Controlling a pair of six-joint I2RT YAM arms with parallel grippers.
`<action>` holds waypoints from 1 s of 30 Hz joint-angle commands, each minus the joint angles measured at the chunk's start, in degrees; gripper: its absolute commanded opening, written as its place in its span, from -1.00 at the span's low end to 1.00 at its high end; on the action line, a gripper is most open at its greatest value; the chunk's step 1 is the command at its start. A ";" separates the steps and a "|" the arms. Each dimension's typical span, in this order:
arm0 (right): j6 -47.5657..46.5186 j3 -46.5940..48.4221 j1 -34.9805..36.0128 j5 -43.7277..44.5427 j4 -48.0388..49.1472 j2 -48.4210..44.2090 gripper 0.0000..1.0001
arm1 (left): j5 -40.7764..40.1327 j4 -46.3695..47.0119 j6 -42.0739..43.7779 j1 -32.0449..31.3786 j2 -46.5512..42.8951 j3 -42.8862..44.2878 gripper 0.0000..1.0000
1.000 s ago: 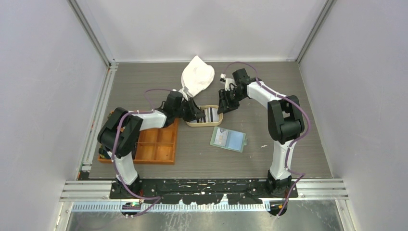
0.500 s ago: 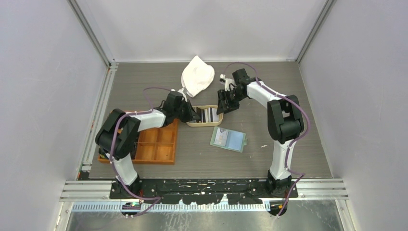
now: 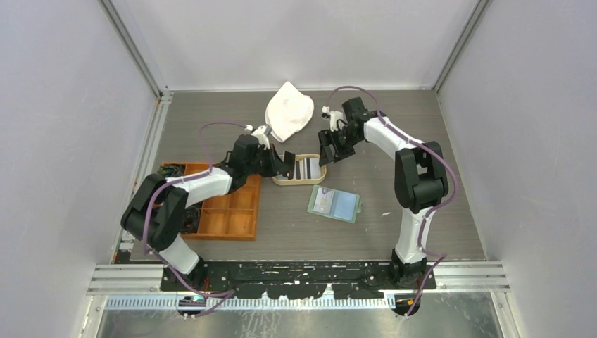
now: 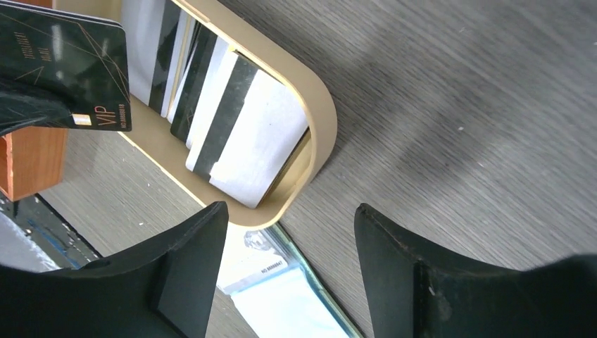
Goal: Put the credit cards into the card holder
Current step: Pick up the credit card from the storage box.
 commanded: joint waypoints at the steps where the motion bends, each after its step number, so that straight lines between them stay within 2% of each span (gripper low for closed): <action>1: -5.90 0.61 -0.23 1.67 0.92 -8.77 0.43 | 2.88 10.68 4.48 0.75 -4.01 -3.59 -1.00; 5: -8.91 -4.77 -0.08 -4.66 9.07 -14.78 0.45 | 9.95 22.08 2.45 2.85 -3.12 -7.72 -1.00; 10: -7.47 -15.58 1.57 -18.56 30.33 -18.66 0.55 | 20.33 43.55 -5.99 6.95 4.83 -10.58 -1.00; 12: -2.81 -16.81 2.95 -20.12 36.91 -16.64 0.54 | 23.17 52.67 -9.77 8.07 8.57 -10.88 -1.00; 15: 4.92 -13.66 4.21 -18.31 40.84 -12.30 0.49 | 24.59 60.96 -12.48 9.06 13.01 -11.44 -1.00; 18: 10.93 -12.33 4.39 -16.33 43.06 -10.30 0.45 | 24.75 65.14 -12.50 9.34 15.53 -12.40 -1.00; 24: 11.20 -13.85 4.46 -16.01 44.61 -11.18 0.46 | 23.58 66.56 -12.55 9.47 16.05 -13.62 -1.00; 30: 7.36 -9.01 4.45 -15.79 35.08 -7.97 0.47 | 22.20 65.90 -12.42 9.19 15.25 -14.62 -1.00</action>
